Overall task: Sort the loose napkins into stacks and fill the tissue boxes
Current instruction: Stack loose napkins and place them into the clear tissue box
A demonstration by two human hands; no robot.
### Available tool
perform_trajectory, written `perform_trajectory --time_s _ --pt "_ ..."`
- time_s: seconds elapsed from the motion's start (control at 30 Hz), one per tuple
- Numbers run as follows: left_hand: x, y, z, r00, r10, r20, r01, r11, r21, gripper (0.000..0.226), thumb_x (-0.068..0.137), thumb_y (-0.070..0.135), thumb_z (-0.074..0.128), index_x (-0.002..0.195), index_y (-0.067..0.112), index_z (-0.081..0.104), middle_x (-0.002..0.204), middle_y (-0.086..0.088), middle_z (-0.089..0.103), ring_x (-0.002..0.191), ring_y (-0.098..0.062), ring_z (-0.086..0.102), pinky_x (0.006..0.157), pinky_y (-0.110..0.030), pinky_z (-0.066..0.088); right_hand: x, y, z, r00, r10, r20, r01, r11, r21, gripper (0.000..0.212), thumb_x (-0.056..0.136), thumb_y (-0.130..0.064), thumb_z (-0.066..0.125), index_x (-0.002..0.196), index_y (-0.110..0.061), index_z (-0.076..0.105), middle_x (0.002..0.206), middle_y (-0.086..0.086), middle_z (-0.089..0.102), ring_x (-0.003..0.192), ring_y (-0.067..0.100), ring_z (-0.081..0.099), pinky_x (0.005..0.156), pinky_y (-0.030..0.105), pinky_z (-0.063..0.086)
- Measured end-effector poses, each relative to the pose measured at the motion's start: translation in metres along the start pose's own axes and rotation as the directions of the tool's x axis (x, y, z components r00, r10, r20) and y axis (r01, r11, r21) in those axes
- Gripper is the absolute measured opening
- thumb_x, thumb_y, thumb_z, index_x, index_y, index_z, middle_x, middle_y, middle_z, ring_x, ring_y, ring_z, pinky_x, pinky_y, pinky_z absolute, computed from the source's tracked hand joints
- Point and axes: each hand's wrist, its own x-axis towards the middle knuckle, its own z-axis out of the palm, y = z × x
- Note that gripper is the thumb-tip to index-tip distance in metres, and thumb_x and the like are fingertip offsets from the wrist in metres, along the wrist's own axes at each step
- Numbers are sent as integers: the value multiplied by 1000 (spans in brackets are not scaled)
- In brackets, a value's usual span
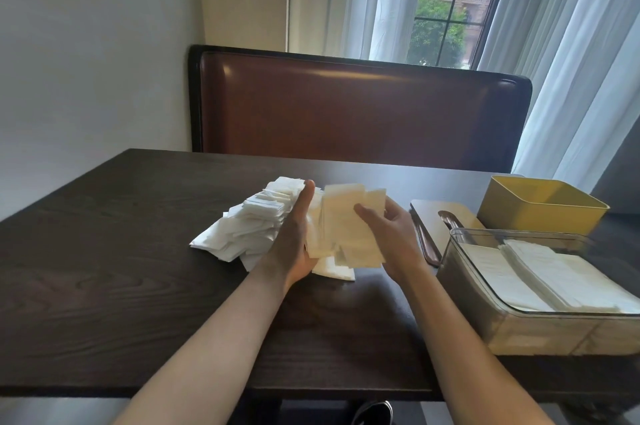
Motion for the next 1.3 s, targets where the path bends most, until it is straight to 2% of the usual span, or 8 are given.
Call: perform_trajectory --time_s 0.13,0.37,0.53,0.67,0.83,0.93,1.1,1.3 --pt "0 -3 1 1000 11 -9 -10 998 63 53 95 57 49 124 17 67 114 -10 71 102 -25 69 85 -41 55 0 2 2 996 3 90 6 995 -98 9 92 -23 68 101 -22 66 92 -4 70 80 12 68 63 19 56" --pt "8 -8 3 996 -24 -82 33 993 110 41 105 37 45 131 10 63 123 -18 69 111 -35 68 95 -51 54 0 1 1 988 91 122 -94 995 18 18 89 -18 70 105 -10 69 98 8 74 82 20 72 67 28 59" --pt "7 -3 5 992 -3 -123 5 1000 11 47 107 39 37 132 7 61 127 -18 67 115 -34 66 87 -45 56 1 2 -3 994 111 -19 -109 991 73 10 92 -19 69 95 -9 71 89 9 72 76 22 68 66 31 59" --pt "7 2 -3 986 73 -148 -82 995 -62 52 107 40 35 130 0 59 125 -22 64 108 -33 63 98 -46 49 6 -1 -10 972 166 -163 -127 966 227 3 91 -16 68 94 -14 69 95 9 69 81 21 67 74 35 59" --pt "5 3 -3 982 42 -184 -67 989 -133 45 105 34 40 131 4 62 105 -21 71 91 -33 70 80 -43 56 4 -8 -9 981 175 -86 -127 907 401 11 98 -21 59 102 -15 67 81 1 68 70 15 67 61 29 58" --pt "2 3 1 986 -31 -163 10 991 -131 40 101 40 49 120 10 68 104 -13 72 88 -29 71 76 -38 58 2 -9 -9 992 124 27 -123 887 444 20 100 -25 55 111 -13 65 84 3 67 77 19 67 74 39 59" --pt "-2 -5 8 989 -138 -45 136 989 -52 45 98 52 49 117 17 69 104 -8 72 91 -26 70 82 -38 53 2 -4 -5 995 73 63 -89 944 316 26 100 -26 54 117 -10 64 97 6 70 88 22 68 77 41 58" --pt "-3 -9 9 985 -170 25 169 985 44 53 100 60 37 107 22 73 96 -6 73 82 -22 71 69 -32 54 3 5 4 999 -51 0 51 984 -170 12 98 -23 58 97 -15 67 91 4 68 85 20 65 70 29 55"
